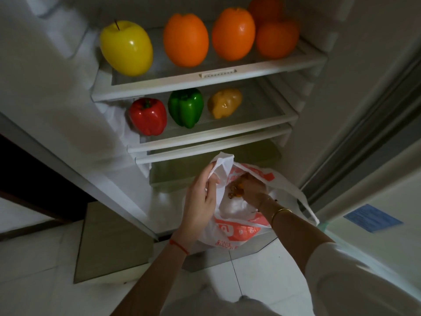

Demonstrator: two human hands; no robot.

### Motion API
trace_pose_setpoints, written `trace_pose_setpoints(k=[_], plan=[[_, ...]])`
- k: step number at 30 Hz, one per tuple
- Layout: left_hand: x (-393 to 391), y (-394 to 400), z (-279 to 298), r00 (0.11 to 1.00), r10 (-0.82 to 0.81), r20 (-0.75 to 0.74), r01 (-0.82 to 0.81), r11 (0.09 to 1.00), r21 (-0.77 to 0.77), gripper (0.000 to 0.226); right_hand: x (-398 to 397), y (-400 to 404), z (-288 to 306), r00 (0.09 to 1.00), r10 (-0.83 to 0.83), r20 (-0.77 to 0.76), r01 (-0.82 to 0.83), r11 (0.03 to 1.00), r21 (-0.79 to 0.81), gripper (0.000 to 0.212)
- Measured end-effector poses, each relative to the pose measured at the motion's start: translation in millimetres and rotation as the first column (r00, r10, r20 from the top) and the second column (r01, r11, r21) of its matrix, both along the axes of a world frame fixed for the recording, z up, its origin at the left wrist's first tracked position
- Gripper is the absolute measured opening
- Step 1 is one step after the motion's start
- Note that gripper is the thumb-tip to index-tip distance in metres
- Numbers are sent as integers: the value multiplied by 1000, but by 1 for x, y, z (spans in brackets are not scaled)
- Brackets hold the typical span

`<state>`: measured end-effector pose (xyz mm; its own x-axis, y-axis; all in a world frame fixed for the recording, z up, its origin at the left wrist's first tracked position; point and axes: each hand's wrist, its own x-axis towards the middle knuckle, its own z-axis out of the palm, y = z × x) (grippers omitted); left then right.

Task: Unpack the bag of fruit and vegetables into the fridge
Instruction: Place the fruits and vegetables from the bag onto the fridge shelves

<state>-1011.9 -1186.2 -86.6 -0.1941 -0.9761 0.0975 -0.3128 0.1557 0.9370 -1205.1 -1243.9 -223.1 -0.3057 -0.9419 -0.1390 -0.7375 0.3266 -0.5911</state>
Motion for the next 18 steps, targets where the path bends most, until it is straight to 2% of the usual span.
trace_pose_setpoints(k=[2, 3, 5, 6, 7, 10, 12, 15, 18], plan=[[0, -2, -4, 1000, -11, -5, 11, 1000, 9, 38, 4, 1, 3, 967, -189, 172, 202, 978, -58, 13], [0, -2, -5, 1000, -16, -10, 16, 1000, 8, 38, 3, 1, 5, 974, -180, 135, 188, 981, -48, 14], [-1, -3, -5, 1000, -20, -14, 20, 1000, 5, 38, 3, 1, 9, 998, 37, 58, -39, 999, 30, 9], [-1, -3, -5, 1000, -24, -15, 24, 1000, 1, 38, -2, 1, 8, 988, 155, 3, -155, 985, 80, 20], [-1, -3, -4, 999, -33, -16, 33, 999, -4, 38, -6, 0, 4, 957, 268, -113, -252, 958, 141, 29], [-1, -2, -3, 998, -58, -29, 58, 998, -8, 38, -9, 2, 2, 841, 408, -355, -336, 909, 248, 41], [-3, -1, -1, 997, -62, -38, 62, 998, -9, 38, -6, 7, 6, 828, 440, -348, -373, 895, 244, 43], [-4, 1, 3, 996, -72, -53, 72, 997, -5, 40, 0, 16, 17, 912, 350, -215, -328, 935, 132, 38], [-5, 4, 4, 995, -80, -68, 81, 997, 9, 41, 6, 24, 27, 918, 321, -232, -300, 946, 119, 28]])
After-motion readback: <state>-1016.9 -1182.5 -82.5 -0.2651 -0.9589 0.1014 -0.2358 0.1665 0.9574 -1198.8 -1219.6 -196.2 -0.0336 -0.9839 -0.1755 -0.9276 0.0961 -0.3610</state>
